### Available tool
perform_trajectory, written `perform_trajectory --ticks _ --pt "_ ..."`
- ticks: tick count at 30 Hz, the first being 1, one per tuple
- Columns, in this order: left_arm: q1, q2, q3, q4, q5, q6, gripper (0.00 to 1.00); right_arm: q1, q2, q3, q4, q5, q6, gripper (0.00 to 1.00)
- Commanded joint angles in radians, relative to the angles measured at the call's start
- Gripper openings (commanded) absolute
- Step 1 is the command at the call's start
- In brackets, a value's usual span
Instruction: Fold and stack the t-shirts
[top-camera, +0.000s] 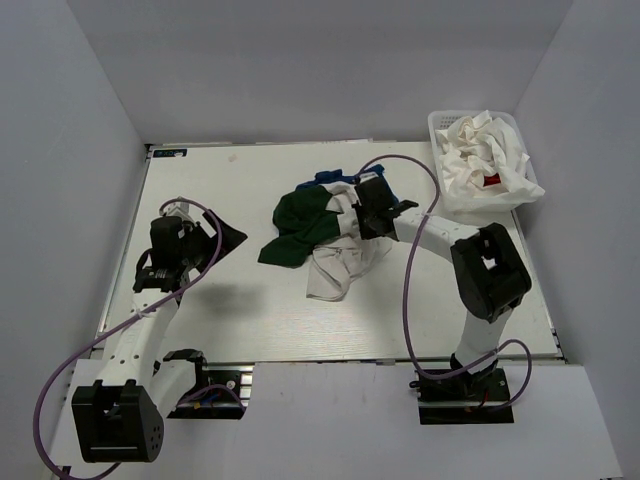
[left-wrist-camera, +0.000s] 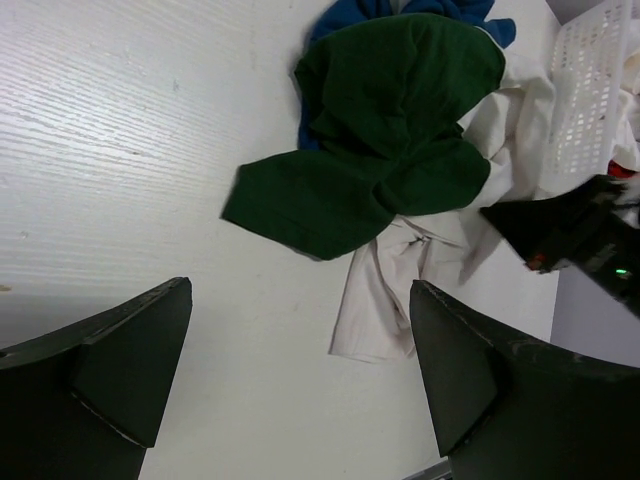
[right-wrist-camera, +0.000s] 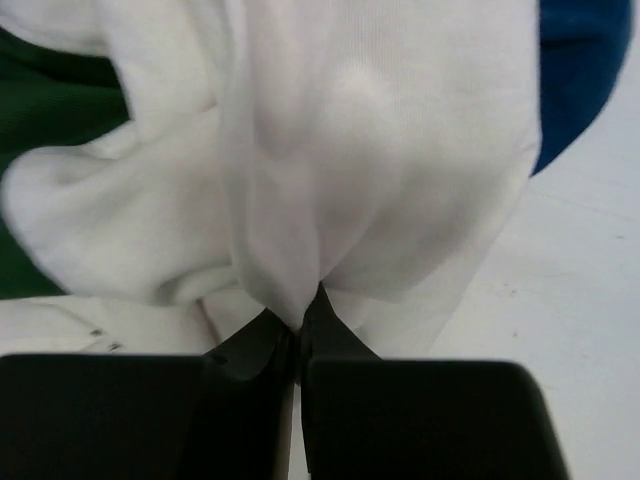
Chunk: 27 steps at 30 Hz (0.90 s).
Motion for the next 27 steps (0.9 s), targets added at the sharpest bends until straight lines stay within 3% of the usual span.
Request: perform_trajectory --ticks 1,10,15,19,21,25,27 --pt "-0.004 -0.015 0.035 -0.031 -0.055 -0.001 0.99 0.004 -0.133 0.137 -0.003 0.028 0.007 0.0" --pt "-0.004 -0.024 0.035 -0.042 -0.065 -0.01 0.99 0.006 -0.388 0.375 -0.049 -0.072 -0.08 0.0" --pt "-0.004 -0.034 0.035 -0.042 -0.077 -0.01 0.99 -0.008 -0.412 0.49 0.058 0.173 -0.149 0.0" --pt "-0.004 -0.043 0.035 -0.051 -0.095 -0.01 0.99 -0.035 -0.356 0.7 0.145 0.336 -0.25 0.0" --pt "-0.004 -0.052 0.035 -0.051 -0.108 -0.01 0.99 -0.046 -0.279 0.763 0.208 0.441 -0.303 0.0" --pt "-0.004 -0.061 0.035 -0.069 -0.138 -0.01 0.99 -0.121 -0.106 1.024 0.412 0.586 -0.571 0.0" --pt "-0.004 -0.061 0.035 -0.069 -0.149 -0.01 0.99 -0.156 -0.069 1.073 0.76 0.673 -0.743 0.0"
